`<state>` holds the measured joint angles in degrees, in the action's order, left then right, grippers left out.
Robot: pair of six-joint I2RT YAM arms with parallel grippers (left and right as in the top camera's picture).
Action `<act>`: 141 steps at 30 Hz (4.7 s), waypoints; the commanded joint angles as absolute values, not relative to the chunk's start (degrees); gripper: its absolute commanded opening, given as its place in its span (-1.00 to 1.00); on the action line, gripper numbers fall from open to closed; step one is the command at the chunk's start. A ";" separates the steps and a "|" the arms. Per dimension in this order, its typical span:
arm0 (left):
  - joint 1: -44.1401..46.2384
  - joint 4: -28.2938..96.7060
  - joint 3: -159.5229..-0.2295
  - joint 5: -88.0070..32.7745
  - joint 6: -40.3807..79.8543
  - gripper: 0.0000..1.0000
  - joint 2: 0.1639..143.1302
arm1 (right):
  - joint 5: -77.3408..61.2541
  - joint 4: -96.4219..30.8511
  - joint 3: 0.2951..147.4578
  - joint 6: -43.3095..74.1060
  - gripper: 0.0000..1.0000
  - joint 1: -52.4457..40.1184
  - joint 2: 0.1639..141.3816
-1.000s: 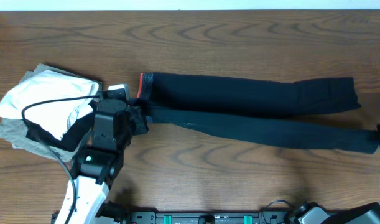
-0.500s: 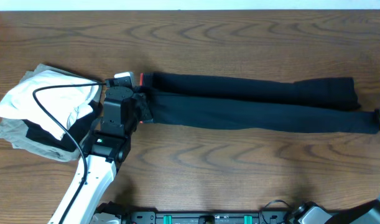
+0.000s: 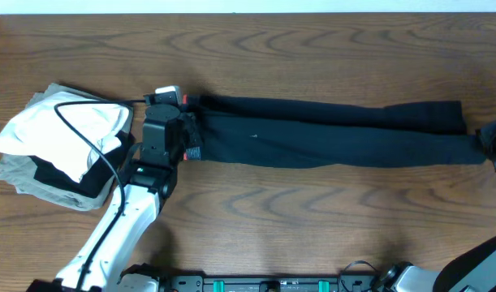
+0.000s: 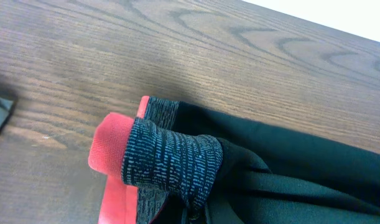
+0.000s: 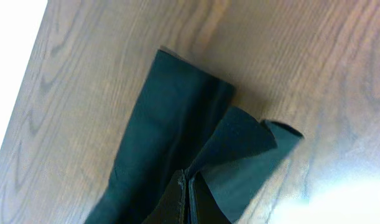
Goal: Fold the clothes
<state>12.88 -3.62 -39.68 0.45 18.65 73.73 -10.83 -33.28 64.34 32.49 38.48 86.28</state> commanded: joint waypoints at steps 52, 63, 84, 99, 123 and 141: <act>12.49 -20.53 -40.80 4.60 16.14 -0.88 89.14 | -2.31 -23.22 76.18 34.87 -0.97 29.19 106.26; 12.49 -23.40 -40.80 4.60 16.16 -0.88 91.00 | -2.37 -18.13 76.18 35.99 -0.28 28.29 106.45; 12.49 -21.89 -40.80 4.58 16.16 0.81 91.00 | -4.49 -23.18 76.18 24.38 0.98 27.68 106.45; 6.81 -2.46 -45.10 -8.16 13.10 0.81 90.98 | -19.20 -35.38 76.12 15.40 0.99 41.69 106.45; 6.87 4.36 -45.08 -13.06 13.13 0.83 90.98 | -24.75 -34.30 75.96 8.08 0.81 43.09 120.07; 6.87 4.03 -45.08 -13.06 13.15 0.83 90.98 | -24.62 -28.88 75.96 10.00 0.65 39.27 121.69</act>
<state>6.96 4.08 -44.31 -12.95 13.67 90.65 -25.56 -28.56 76.88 8.71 40.99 118.28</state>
